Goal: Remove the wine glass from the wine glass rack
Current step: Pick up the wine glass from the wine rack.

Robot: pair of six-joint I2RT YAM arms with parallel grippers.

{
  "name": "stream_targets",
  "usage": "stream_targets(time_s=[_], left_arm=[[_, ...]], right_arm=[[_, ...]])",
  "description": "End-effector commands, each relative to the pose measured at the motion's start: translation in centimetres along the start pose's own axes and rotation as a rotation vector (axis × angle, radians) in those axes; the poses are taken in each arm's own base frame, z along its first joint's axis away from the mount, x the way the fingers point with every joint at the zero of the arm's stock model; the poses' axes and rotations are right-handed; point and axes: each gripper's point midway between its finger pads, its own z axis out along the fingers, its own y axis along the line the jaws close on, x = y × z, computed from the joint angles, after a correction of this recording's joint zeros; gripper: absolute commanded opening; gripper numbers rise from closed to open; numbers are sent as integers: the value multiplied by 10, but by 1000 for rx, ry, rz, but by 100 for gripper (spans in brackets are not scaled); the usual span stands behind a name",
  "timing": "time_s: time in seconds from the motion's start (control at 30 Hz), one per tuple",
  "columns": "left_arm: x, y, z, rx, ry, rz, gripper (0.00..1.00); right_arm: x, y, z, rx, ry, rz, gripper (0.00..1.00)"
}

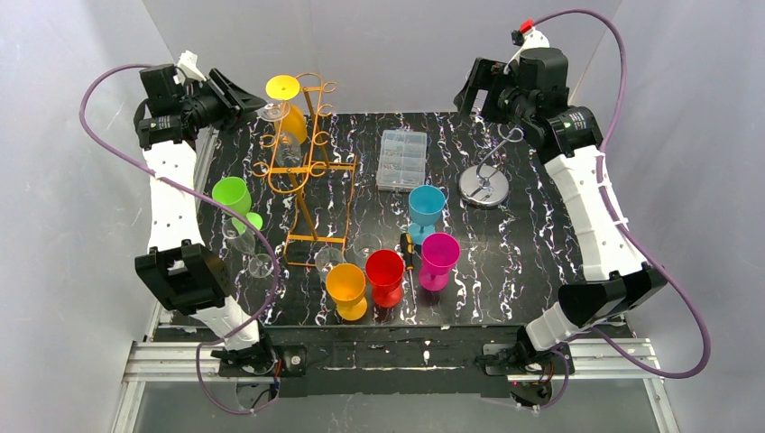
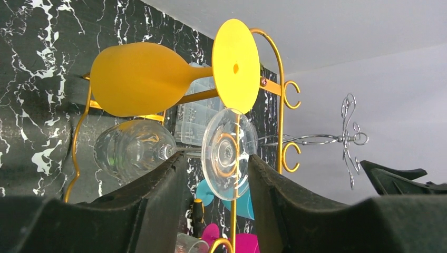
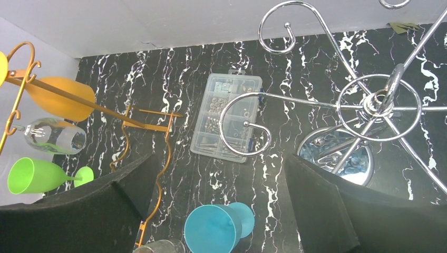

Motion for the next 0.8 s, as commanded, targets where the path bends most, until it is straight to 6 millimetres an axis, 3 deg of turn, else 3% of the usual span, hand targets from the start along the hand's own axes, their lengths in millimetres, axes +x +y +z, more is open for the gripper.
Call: stream_targets(time_s=[0.0, 0.77], left_arm=[[0, -3, 2, 55, 6, -25, 43], [-3, 0, 7, 97, 0, -118, 18]], right_arm=[[-23, 10, -16, -35, -90, 12, 98], [-30, 12, -22, -40, -125, 33, 97]])
